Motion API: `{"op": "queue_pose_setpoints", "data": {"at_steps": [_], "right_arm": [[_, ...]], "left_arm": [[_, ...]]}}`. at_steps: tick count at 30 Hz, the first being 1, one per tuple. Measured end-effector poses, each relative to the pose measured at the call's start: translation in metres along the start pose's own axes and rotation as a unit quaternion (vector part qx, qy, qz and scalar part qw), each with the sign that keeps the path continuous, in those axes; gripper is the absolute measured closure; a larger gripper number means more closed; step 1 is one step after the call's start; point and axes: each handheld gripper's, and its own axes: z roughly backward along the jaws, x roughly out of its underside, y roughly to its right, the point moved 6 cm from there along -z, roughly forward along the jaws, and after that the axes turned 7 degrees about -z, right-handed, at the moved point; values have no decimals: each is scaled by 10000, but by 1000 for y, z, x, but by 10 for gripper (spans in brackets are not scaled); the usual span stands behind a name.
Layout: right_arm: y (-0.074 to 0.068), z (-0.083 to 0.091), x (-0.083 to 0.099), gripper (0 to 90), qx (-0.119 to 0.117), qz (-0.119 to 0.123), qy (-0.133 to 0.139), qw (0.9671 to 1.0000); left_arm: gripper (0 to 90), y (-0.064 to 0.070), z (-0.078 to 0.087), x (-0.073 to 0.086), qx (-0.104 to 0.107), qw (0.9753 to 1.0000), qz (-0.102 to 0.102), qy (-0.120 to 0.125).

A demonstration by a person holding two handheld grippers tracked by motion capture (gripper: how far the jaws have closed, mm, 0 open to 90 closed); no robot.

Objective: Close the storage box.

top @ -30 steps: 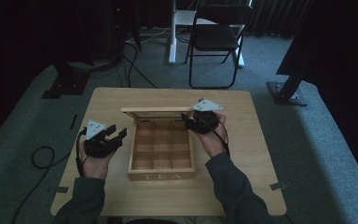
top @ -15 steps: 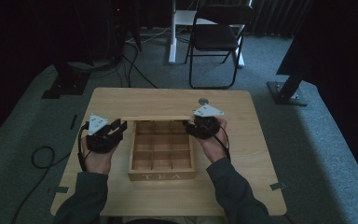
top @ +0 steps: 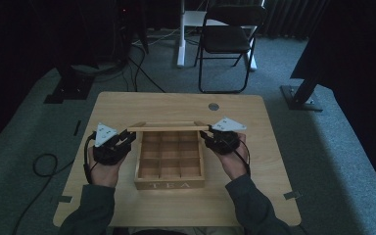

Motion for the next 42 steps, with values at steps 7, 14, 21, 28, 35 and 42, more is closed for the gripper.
{"op": "queue_pose_setpoints", "data": {"at_steps": [7,14,21,28,35,42], "right_arm": [[-5,11,0,701,-24,-23,-17,10000],[-14,25,0,743,39,87,84,9999],[-21,35,-1,701,-4,142,155,9998],[-24,42,2,639,-346,-193,92,9992],[-27,44,8,617,-437,-336,5,9985],[-28,44,12,610,-439,-354,4,9984]], "left_arm": [[725,3,3,8,58,9999,85,15],[725,3,4,10,58,9999,122,26],[724,5,4,12,71,9999,125,-3],[723,5,6,19,193,9996,207,-63],[696,7,9,25,353,9989,303,-79],[635,10,13,26,495,9982,297,-138]]}}
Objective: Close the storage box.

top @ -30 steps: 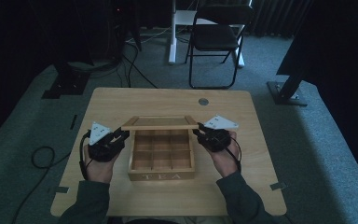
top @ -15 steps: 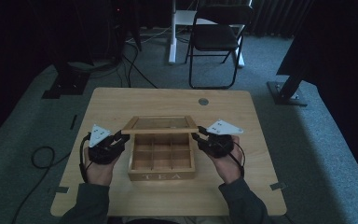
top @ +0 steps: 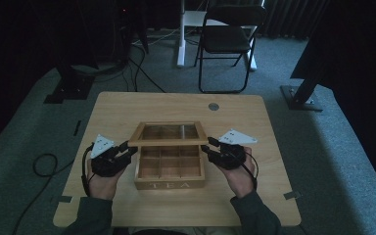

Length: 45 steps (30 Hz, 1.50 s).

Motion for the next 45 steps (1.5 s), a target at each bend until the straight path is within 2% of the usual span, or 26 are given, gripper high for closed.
{"op": "queue_pose_setpoints", "data": {"at_steps": [11,15,20,25,31,41,45], "right_arm": [[-2,0,12,581,27,-7,-60,10000],[-4,-1,17,581,56,16,-78,10000],[-5,-3,21,567,60,28,-160,9998],[-6,-4,25,525,167,-11,-176,9997],[-11,-5,30,510,128,66,-231,9996],[-14,-6,40,503,65,25,-219,9997],[-14,-6,43,494,112,105,-245,9996]], "left_arm": [[535,6,-3,8,55,9998,-76,-152],[495,5,-2,13,93,9998,-22,-175],[489,6,-3,17,97,9997,-49,-224],[487,7,-4,21,99,9996,-57,-245],[479,10,-5,27,89,9995,-62,-288],[471,13,-7,36,96,9994,-62,-326],[469,14,-7,40,113,9994,-34,-333]]}}
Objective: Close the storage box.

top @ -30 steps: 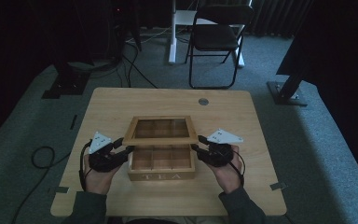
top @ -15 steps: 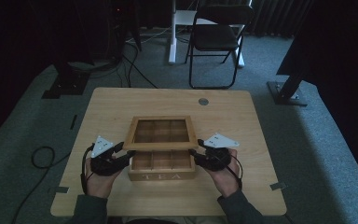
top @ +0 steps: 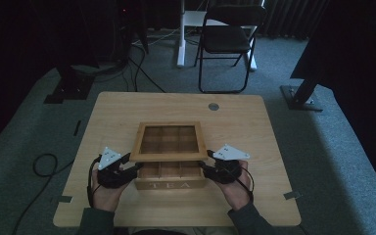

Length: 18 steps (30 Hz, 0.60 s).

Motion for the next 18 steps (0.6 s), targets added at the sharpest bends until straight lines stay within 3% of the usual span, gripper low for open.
{"op": "queue_pose_setpoints", "data": {"at_steps": [18], "right_arm": [[-2,-1,19,483,-15,16,-96,10000]], "left_arm": [[454,3,-2,19,-21,9999,-15,-133]]}}
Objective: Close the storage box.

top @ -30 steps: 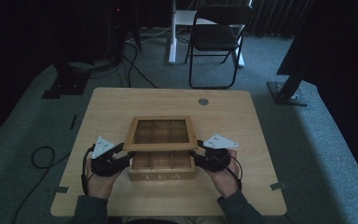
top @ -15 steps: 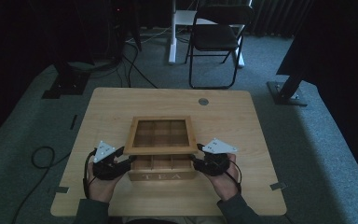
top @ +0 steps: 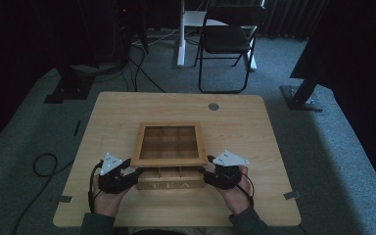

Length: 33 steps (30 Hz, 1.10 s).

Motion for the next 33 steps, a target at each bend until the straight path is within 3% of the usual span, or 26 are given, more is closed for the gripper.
{"op": "queue_pose_setpoints", "data": {"at_steps": [33], "right_arm": [[-6,-9,26,481,-95,-7,-228,9997]], "left_arm": [[445,8,-5,25,14,9996,-148,-227]]}}
